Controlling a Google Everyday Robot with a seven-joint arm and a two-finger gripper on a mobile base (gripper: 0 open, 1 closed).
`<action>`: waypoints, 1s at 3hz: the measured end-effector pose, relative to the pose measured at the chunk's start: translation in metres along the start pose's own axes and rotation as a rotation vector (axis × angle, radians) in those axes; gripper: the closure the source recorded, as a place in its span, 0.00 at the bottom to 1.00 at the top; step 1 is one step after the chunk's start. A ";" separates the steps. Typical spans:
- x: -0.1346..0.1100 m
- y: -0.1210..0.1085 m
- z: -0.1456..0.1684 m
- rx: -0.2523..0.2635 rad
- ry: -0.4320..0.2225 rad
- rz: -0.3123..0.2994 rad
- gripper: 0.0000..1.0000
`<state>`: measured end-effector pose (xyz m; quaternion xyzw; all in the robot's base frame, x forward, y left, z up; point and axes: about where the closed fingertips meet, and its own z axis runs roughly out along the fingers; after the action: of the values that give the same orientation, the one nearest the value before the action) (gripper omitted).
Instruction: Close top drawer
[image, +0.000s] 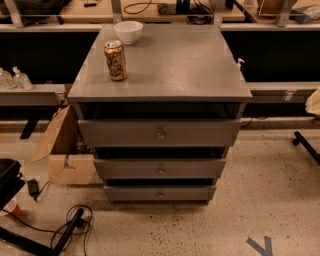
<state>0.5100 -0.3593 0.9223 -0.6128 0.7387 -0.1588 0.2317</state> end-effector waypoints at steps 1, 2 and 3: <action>-0.001 -0.001 -0.003 0.011 0.000 -0.002 0.84; -0.002 0.000 -0.002 0.010 -0.001 -0.004 0.53; -0.003 0.000 -0.002 0.008 -0.002 -0.005 0.29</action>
Offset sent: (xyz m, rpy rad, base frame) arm -0.0018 0.0004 0.0045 -0.0033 -0.0149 -0.0023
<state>0.5094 -0.3561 0.9240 -0.6138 0.7363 -0.1619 0.2343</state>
